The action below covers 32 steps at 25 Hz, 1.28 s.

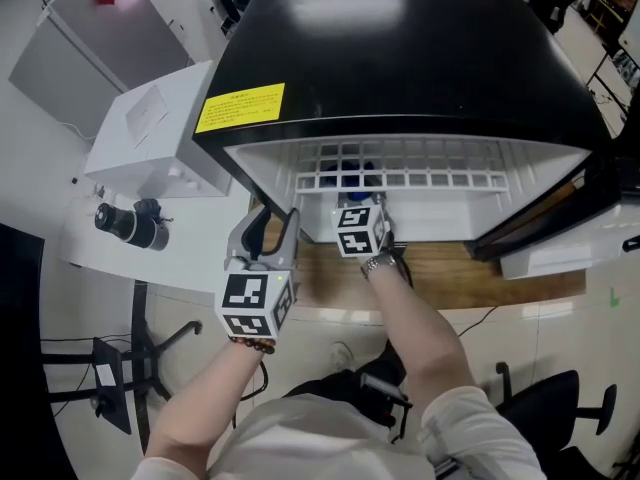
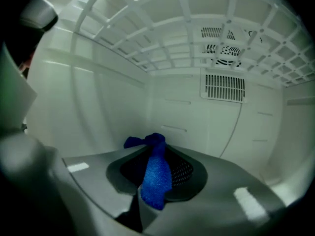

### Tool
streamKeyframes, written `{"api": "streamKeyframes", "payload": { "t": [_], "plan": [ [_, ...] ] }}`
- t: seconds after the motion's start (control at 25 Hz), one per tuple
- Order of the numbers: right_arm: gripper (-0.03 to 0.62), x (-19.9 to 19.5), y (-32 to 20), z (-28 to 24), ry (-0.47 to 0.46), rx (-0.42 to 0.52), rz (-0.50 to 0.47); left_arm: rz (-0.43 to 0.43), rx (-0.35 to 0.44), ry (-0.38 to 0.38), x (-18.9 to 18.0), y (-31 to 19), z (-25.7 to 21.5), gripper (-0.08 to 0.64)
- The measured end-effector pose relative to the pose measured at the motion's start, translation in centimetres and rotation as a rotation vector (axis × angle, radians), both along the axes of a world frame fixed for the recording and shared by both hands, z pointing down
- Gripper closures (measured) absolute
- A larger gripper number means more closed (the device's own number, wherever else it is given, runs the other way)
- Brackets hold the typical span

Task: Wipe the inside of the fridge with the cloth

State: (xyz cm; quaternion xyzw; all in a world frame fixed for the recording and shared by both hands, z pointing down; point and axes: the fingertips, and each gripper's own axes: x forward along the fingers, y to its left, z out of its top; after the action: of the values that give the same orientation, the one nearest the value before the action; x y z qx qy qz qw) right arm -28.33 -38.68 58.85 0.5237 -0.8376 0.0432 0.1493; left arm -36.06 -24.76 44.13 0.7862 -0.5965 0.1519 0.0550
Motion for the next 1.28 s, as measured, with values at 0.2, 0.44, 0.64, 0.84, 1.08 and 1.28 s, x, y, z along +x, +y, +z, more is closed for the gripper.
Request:
{"api": "streamKeyframes", "payload": {
  "t": [0.2,0.44,0.64,0.84,1.08,1.28],
  "plan": [
    [0.514,3.6,-0.8,0.1,-0.016,-0.017,0.072,0.000,0.001,-0.006,0.0,0.0,0.0,0.413],
    [0.514,8.1,-1.3,0.0,0.007,-0.017,0.140,-0.015,-0.004,-0.005,-0.1,0.0,0.0,0.413],
    [0.514,12.2,-1.7,0.1,0.030,-0.018,0.198,-0.022,-0.007,-0.005,-0.1,0.0,0.0,0.413],
    [0.514,16.3,-1.8,0.2,0.060,-0.025,0.256,-0.028,-0.011,-0.012,-0.1,0.1,0.0,0.413],
    [0.514,20.3,-1.8,0.3,0.084,-0.028,0.325,-0.038,-0.012,-0.017,-0.1,0.0,0.0,0.413],
    [0.514,22.2,-1.7,0.3,0.085,-0.028,0.361,-0.041,-0.015,-0.017,-0.1,0.1,0.1,0.413]
  ]
}}
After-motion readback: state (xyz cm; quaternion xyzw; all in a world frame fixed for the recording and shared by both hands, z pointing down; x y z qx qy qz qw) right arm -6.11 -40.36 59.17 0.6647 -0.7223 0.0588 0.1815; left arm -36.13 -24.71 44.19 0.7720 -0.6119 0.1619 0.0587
